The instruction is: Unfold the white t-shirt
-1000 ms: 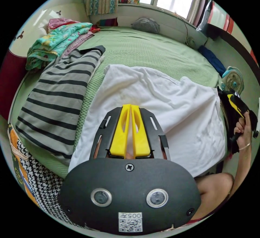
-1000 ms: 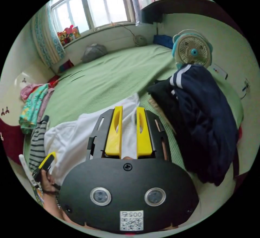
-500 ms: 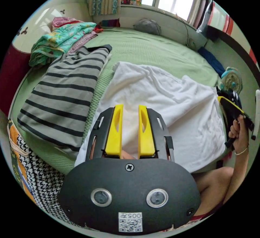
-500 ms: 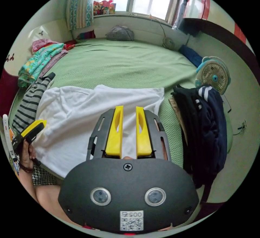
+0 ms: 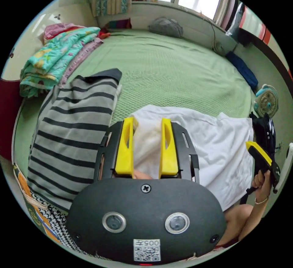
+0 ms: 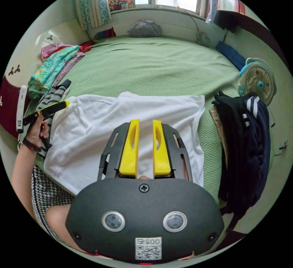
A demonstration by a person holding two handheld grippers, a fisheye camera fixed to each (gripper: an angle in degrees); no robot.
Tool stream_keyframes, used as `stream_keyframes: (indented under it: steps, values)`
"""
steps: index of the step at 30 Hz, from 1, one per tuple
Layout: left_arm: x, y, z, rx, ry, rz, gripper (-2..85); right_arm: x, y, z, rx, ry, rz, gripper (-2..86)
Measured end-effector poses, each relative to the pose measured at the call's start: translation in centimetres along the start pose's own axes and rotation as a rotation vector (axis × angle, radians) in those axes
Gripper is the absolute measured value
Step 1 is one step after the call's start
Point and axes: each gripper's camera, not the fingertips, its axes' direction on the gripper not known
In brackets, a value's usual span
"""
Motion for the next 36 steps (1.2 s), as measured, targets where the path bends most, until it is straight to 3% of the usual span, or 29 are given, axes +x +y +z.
stream_keyframes:
  steps: [4,8,16,26,36]
  values:
    - [-1.0,-0.5,-0.3,0.024,-0.044,-0.106,5.4,0.3,-0.2,0.2,-0.001,0.019,-0.010,6.1]
    - [-1.7,-1.6,-2.2,0.079,-0.183,-0.088,4.9,0.8,-0.3,0.6,-0.015,0.045,-0.014,5.7]
    - [-3.9,-1.5,-6.3,0.112,-0.100,-0.103,8.1,2.4,-0.5,0.8,-0.036,0.031,0.029,5.9]
    - [-4.3,5.0,-7.9,0.026,-0.022,-0.071,7.7,3.8,0.7,1.2,-0.114,-0.071,0.115,6.8]
    - [-6.6,6.3,-10.8,0.048,-0.041,-0.081,7.5,5.9,2.5,-1.6,-0.074,0.020,0.071,7.2]
